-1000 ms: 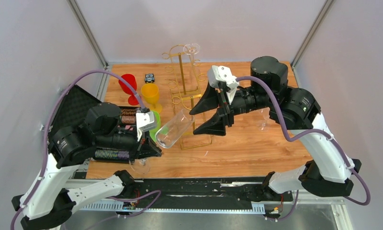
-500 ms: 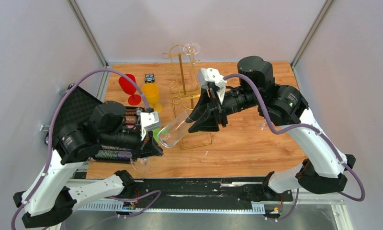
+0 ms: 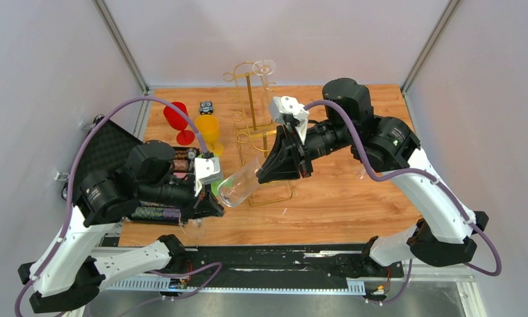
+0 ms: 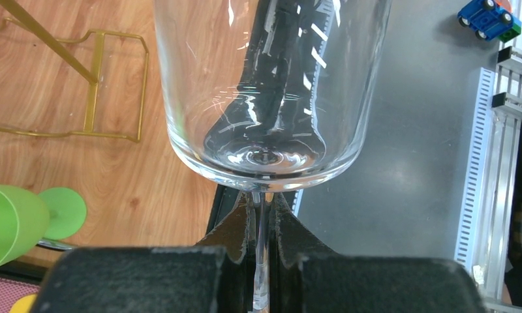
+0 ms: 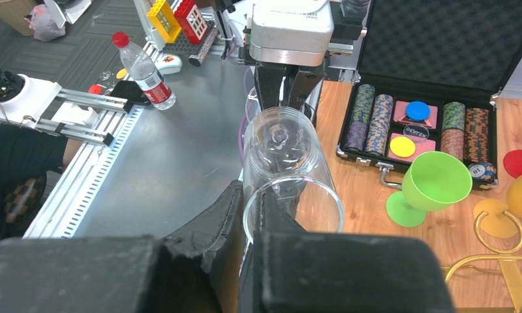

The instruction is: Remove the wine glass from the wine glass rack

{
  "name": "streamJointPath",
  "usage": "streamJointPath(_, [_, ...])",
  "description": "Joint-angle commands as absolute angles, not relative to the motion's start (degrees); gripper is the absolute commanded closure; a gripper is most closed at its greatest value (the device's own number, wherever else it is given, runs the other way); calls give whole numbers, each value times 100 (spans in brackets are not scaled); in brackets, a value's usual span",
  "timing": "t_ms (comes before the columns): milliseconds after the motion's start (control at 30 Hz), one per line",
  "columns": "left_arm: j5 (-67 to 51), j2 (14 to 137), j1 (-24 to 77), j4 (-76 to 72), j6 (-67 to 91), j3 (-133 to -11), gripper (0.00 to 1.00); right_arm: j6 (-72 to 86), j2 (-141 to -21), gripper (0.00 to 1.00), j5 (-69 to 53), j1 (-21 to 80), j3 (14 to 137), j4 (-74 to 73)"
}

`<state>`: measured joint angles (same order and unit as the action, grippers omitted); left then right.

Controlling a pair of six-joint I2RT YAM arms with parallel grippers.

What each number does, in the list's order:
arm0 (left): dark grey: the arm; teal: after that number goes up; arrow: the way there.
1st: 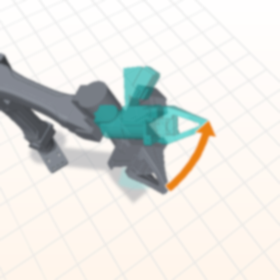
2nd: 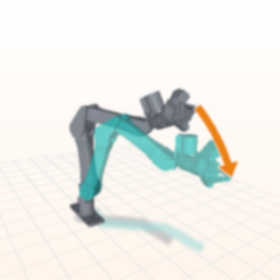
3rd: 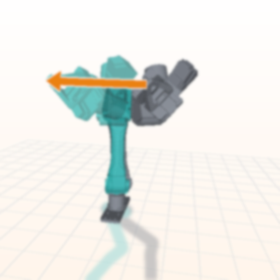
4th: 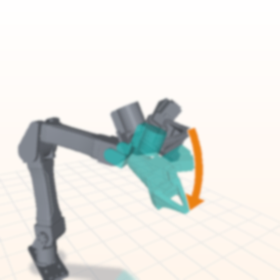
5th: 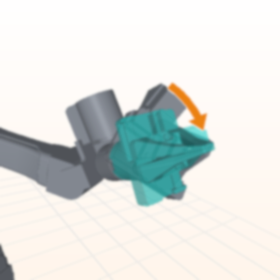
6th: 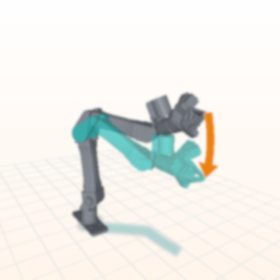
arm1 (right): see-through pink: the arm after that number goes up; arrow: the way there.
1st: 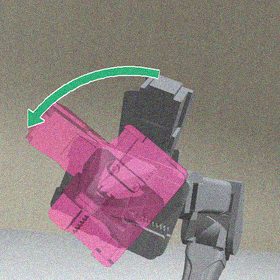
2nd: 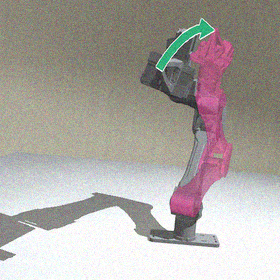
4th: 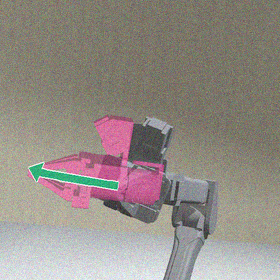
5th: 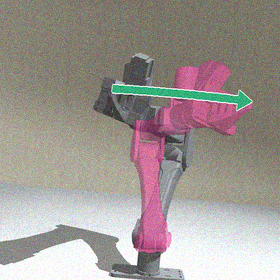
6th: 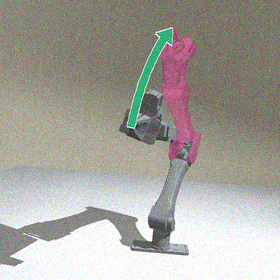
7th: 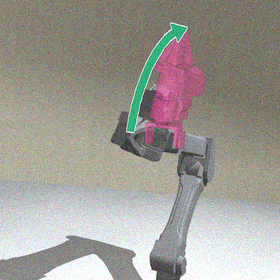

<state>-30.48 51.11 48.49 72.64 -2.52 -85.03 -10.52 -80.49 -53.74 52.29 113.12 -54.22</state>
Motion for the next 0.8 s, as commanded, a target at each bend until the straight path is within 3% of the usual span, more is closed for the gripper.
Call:
streamJointPath(0, [-2973,5159,4851,6872,-193,-8735,88,-1063,-8076,100,-5588,5250,11188,-5424])
streamJointPath(100, [-2982,5136,4852,6852,-205,-8690,66,-1063,-8015,100,-5430,5248,11139,-5423])
streamJointPath(133, [-2978,5126,4852,6854,-213,-8682,52,-1063,-7998,100,-5391,5252,11116,-5425])
streamJointPath(200, [-2942,5108,4847,6844,-212,-8660,37,-1047,-7945,100,-5335,5249,11065,-5444])
streamJointPath(300, [-2860,5113,4851,6833,-219,-8656,24,-1030,-7825,100,-5205,5247,10963,-5494])
streamJointPath(500, [-2513,5182,4852,6843,-204,-8694,14,-992,-7586,100,-4702,5248,10703,-5974])
streamJointPath(767, [-2262,5151,4850,6841,-152,-8654,12,-635,-7085,100,-3402,5248,10226,-6895])
